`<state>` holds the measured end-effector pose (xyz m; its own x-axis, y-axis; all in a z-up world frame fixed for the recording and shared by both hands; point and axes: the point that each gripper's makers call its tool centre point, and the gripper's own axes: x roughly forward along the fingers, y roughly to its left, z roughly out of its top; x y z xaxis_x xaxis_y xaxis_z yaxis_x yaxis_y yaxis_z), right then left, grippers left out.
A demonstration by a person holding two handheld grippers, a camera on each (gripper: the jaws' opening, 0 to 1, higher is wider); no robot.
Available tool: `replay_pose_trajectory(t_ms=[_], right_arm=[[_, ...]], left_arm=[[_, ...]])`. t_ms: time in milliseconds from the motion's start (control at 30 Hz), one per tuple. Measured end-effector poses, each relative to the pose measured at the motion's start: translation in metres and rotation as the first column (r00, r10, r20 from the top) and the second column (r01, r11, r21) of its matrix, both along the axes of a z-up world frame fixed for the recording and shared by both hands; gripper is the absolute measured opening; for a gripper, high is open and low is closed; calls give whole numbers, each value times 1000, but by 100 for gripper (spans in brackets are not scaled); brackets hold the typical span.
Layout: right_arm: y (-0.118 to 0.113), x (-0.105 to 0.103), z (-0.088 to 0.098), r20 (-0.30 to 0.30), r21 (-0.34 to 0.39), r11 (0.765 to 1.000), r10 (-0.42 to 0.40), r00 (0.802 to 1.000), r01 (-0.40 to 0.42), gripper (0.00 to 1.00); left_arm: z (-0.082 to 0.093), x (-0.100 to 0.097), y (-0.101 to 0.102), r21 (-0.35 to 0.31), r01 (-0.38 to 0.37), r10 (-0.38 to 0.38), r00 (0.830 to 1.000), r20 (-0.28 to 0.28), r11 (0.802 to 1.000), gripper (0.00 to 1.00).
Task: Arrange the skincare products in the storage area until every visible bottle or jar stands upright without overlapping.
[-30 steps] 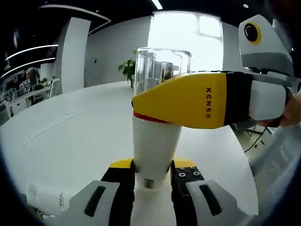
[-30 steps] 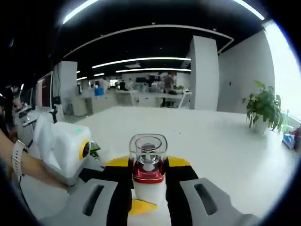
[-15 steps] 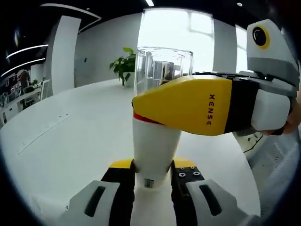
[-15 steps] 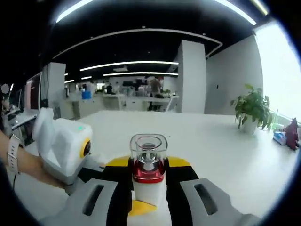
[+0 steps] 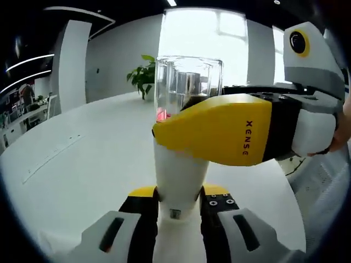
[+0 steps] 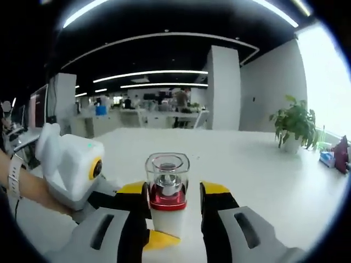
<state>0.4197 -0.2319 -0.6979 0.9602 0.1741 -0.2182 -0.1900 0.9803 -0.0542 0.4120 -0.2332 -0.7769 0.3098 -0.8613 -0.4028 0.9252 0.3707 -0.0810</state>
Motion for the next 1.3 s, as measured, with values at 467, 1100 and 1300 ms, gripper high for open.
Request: replay_pose_trajectory(t_ms=[467, 1100, 1300], right_arm=[[2, -3, -4, -27, 18, 999, 32, 999, -32, 55], [5, -7, -1, -32, -6, 999, 46, 998, -46, 32], [9, -6, -1, -35, -19, 999, 48, 998, -49, 26]], left_arm=[[10, -3, 1, -15, 1, -1, 1000, 10, 1000, 26], [12, 0, 9, 9, 4, -4, 1000, 28, 1000, 24], [17, 2, 15, 2, -4, 4, 1000, 26, 1000, 23]])
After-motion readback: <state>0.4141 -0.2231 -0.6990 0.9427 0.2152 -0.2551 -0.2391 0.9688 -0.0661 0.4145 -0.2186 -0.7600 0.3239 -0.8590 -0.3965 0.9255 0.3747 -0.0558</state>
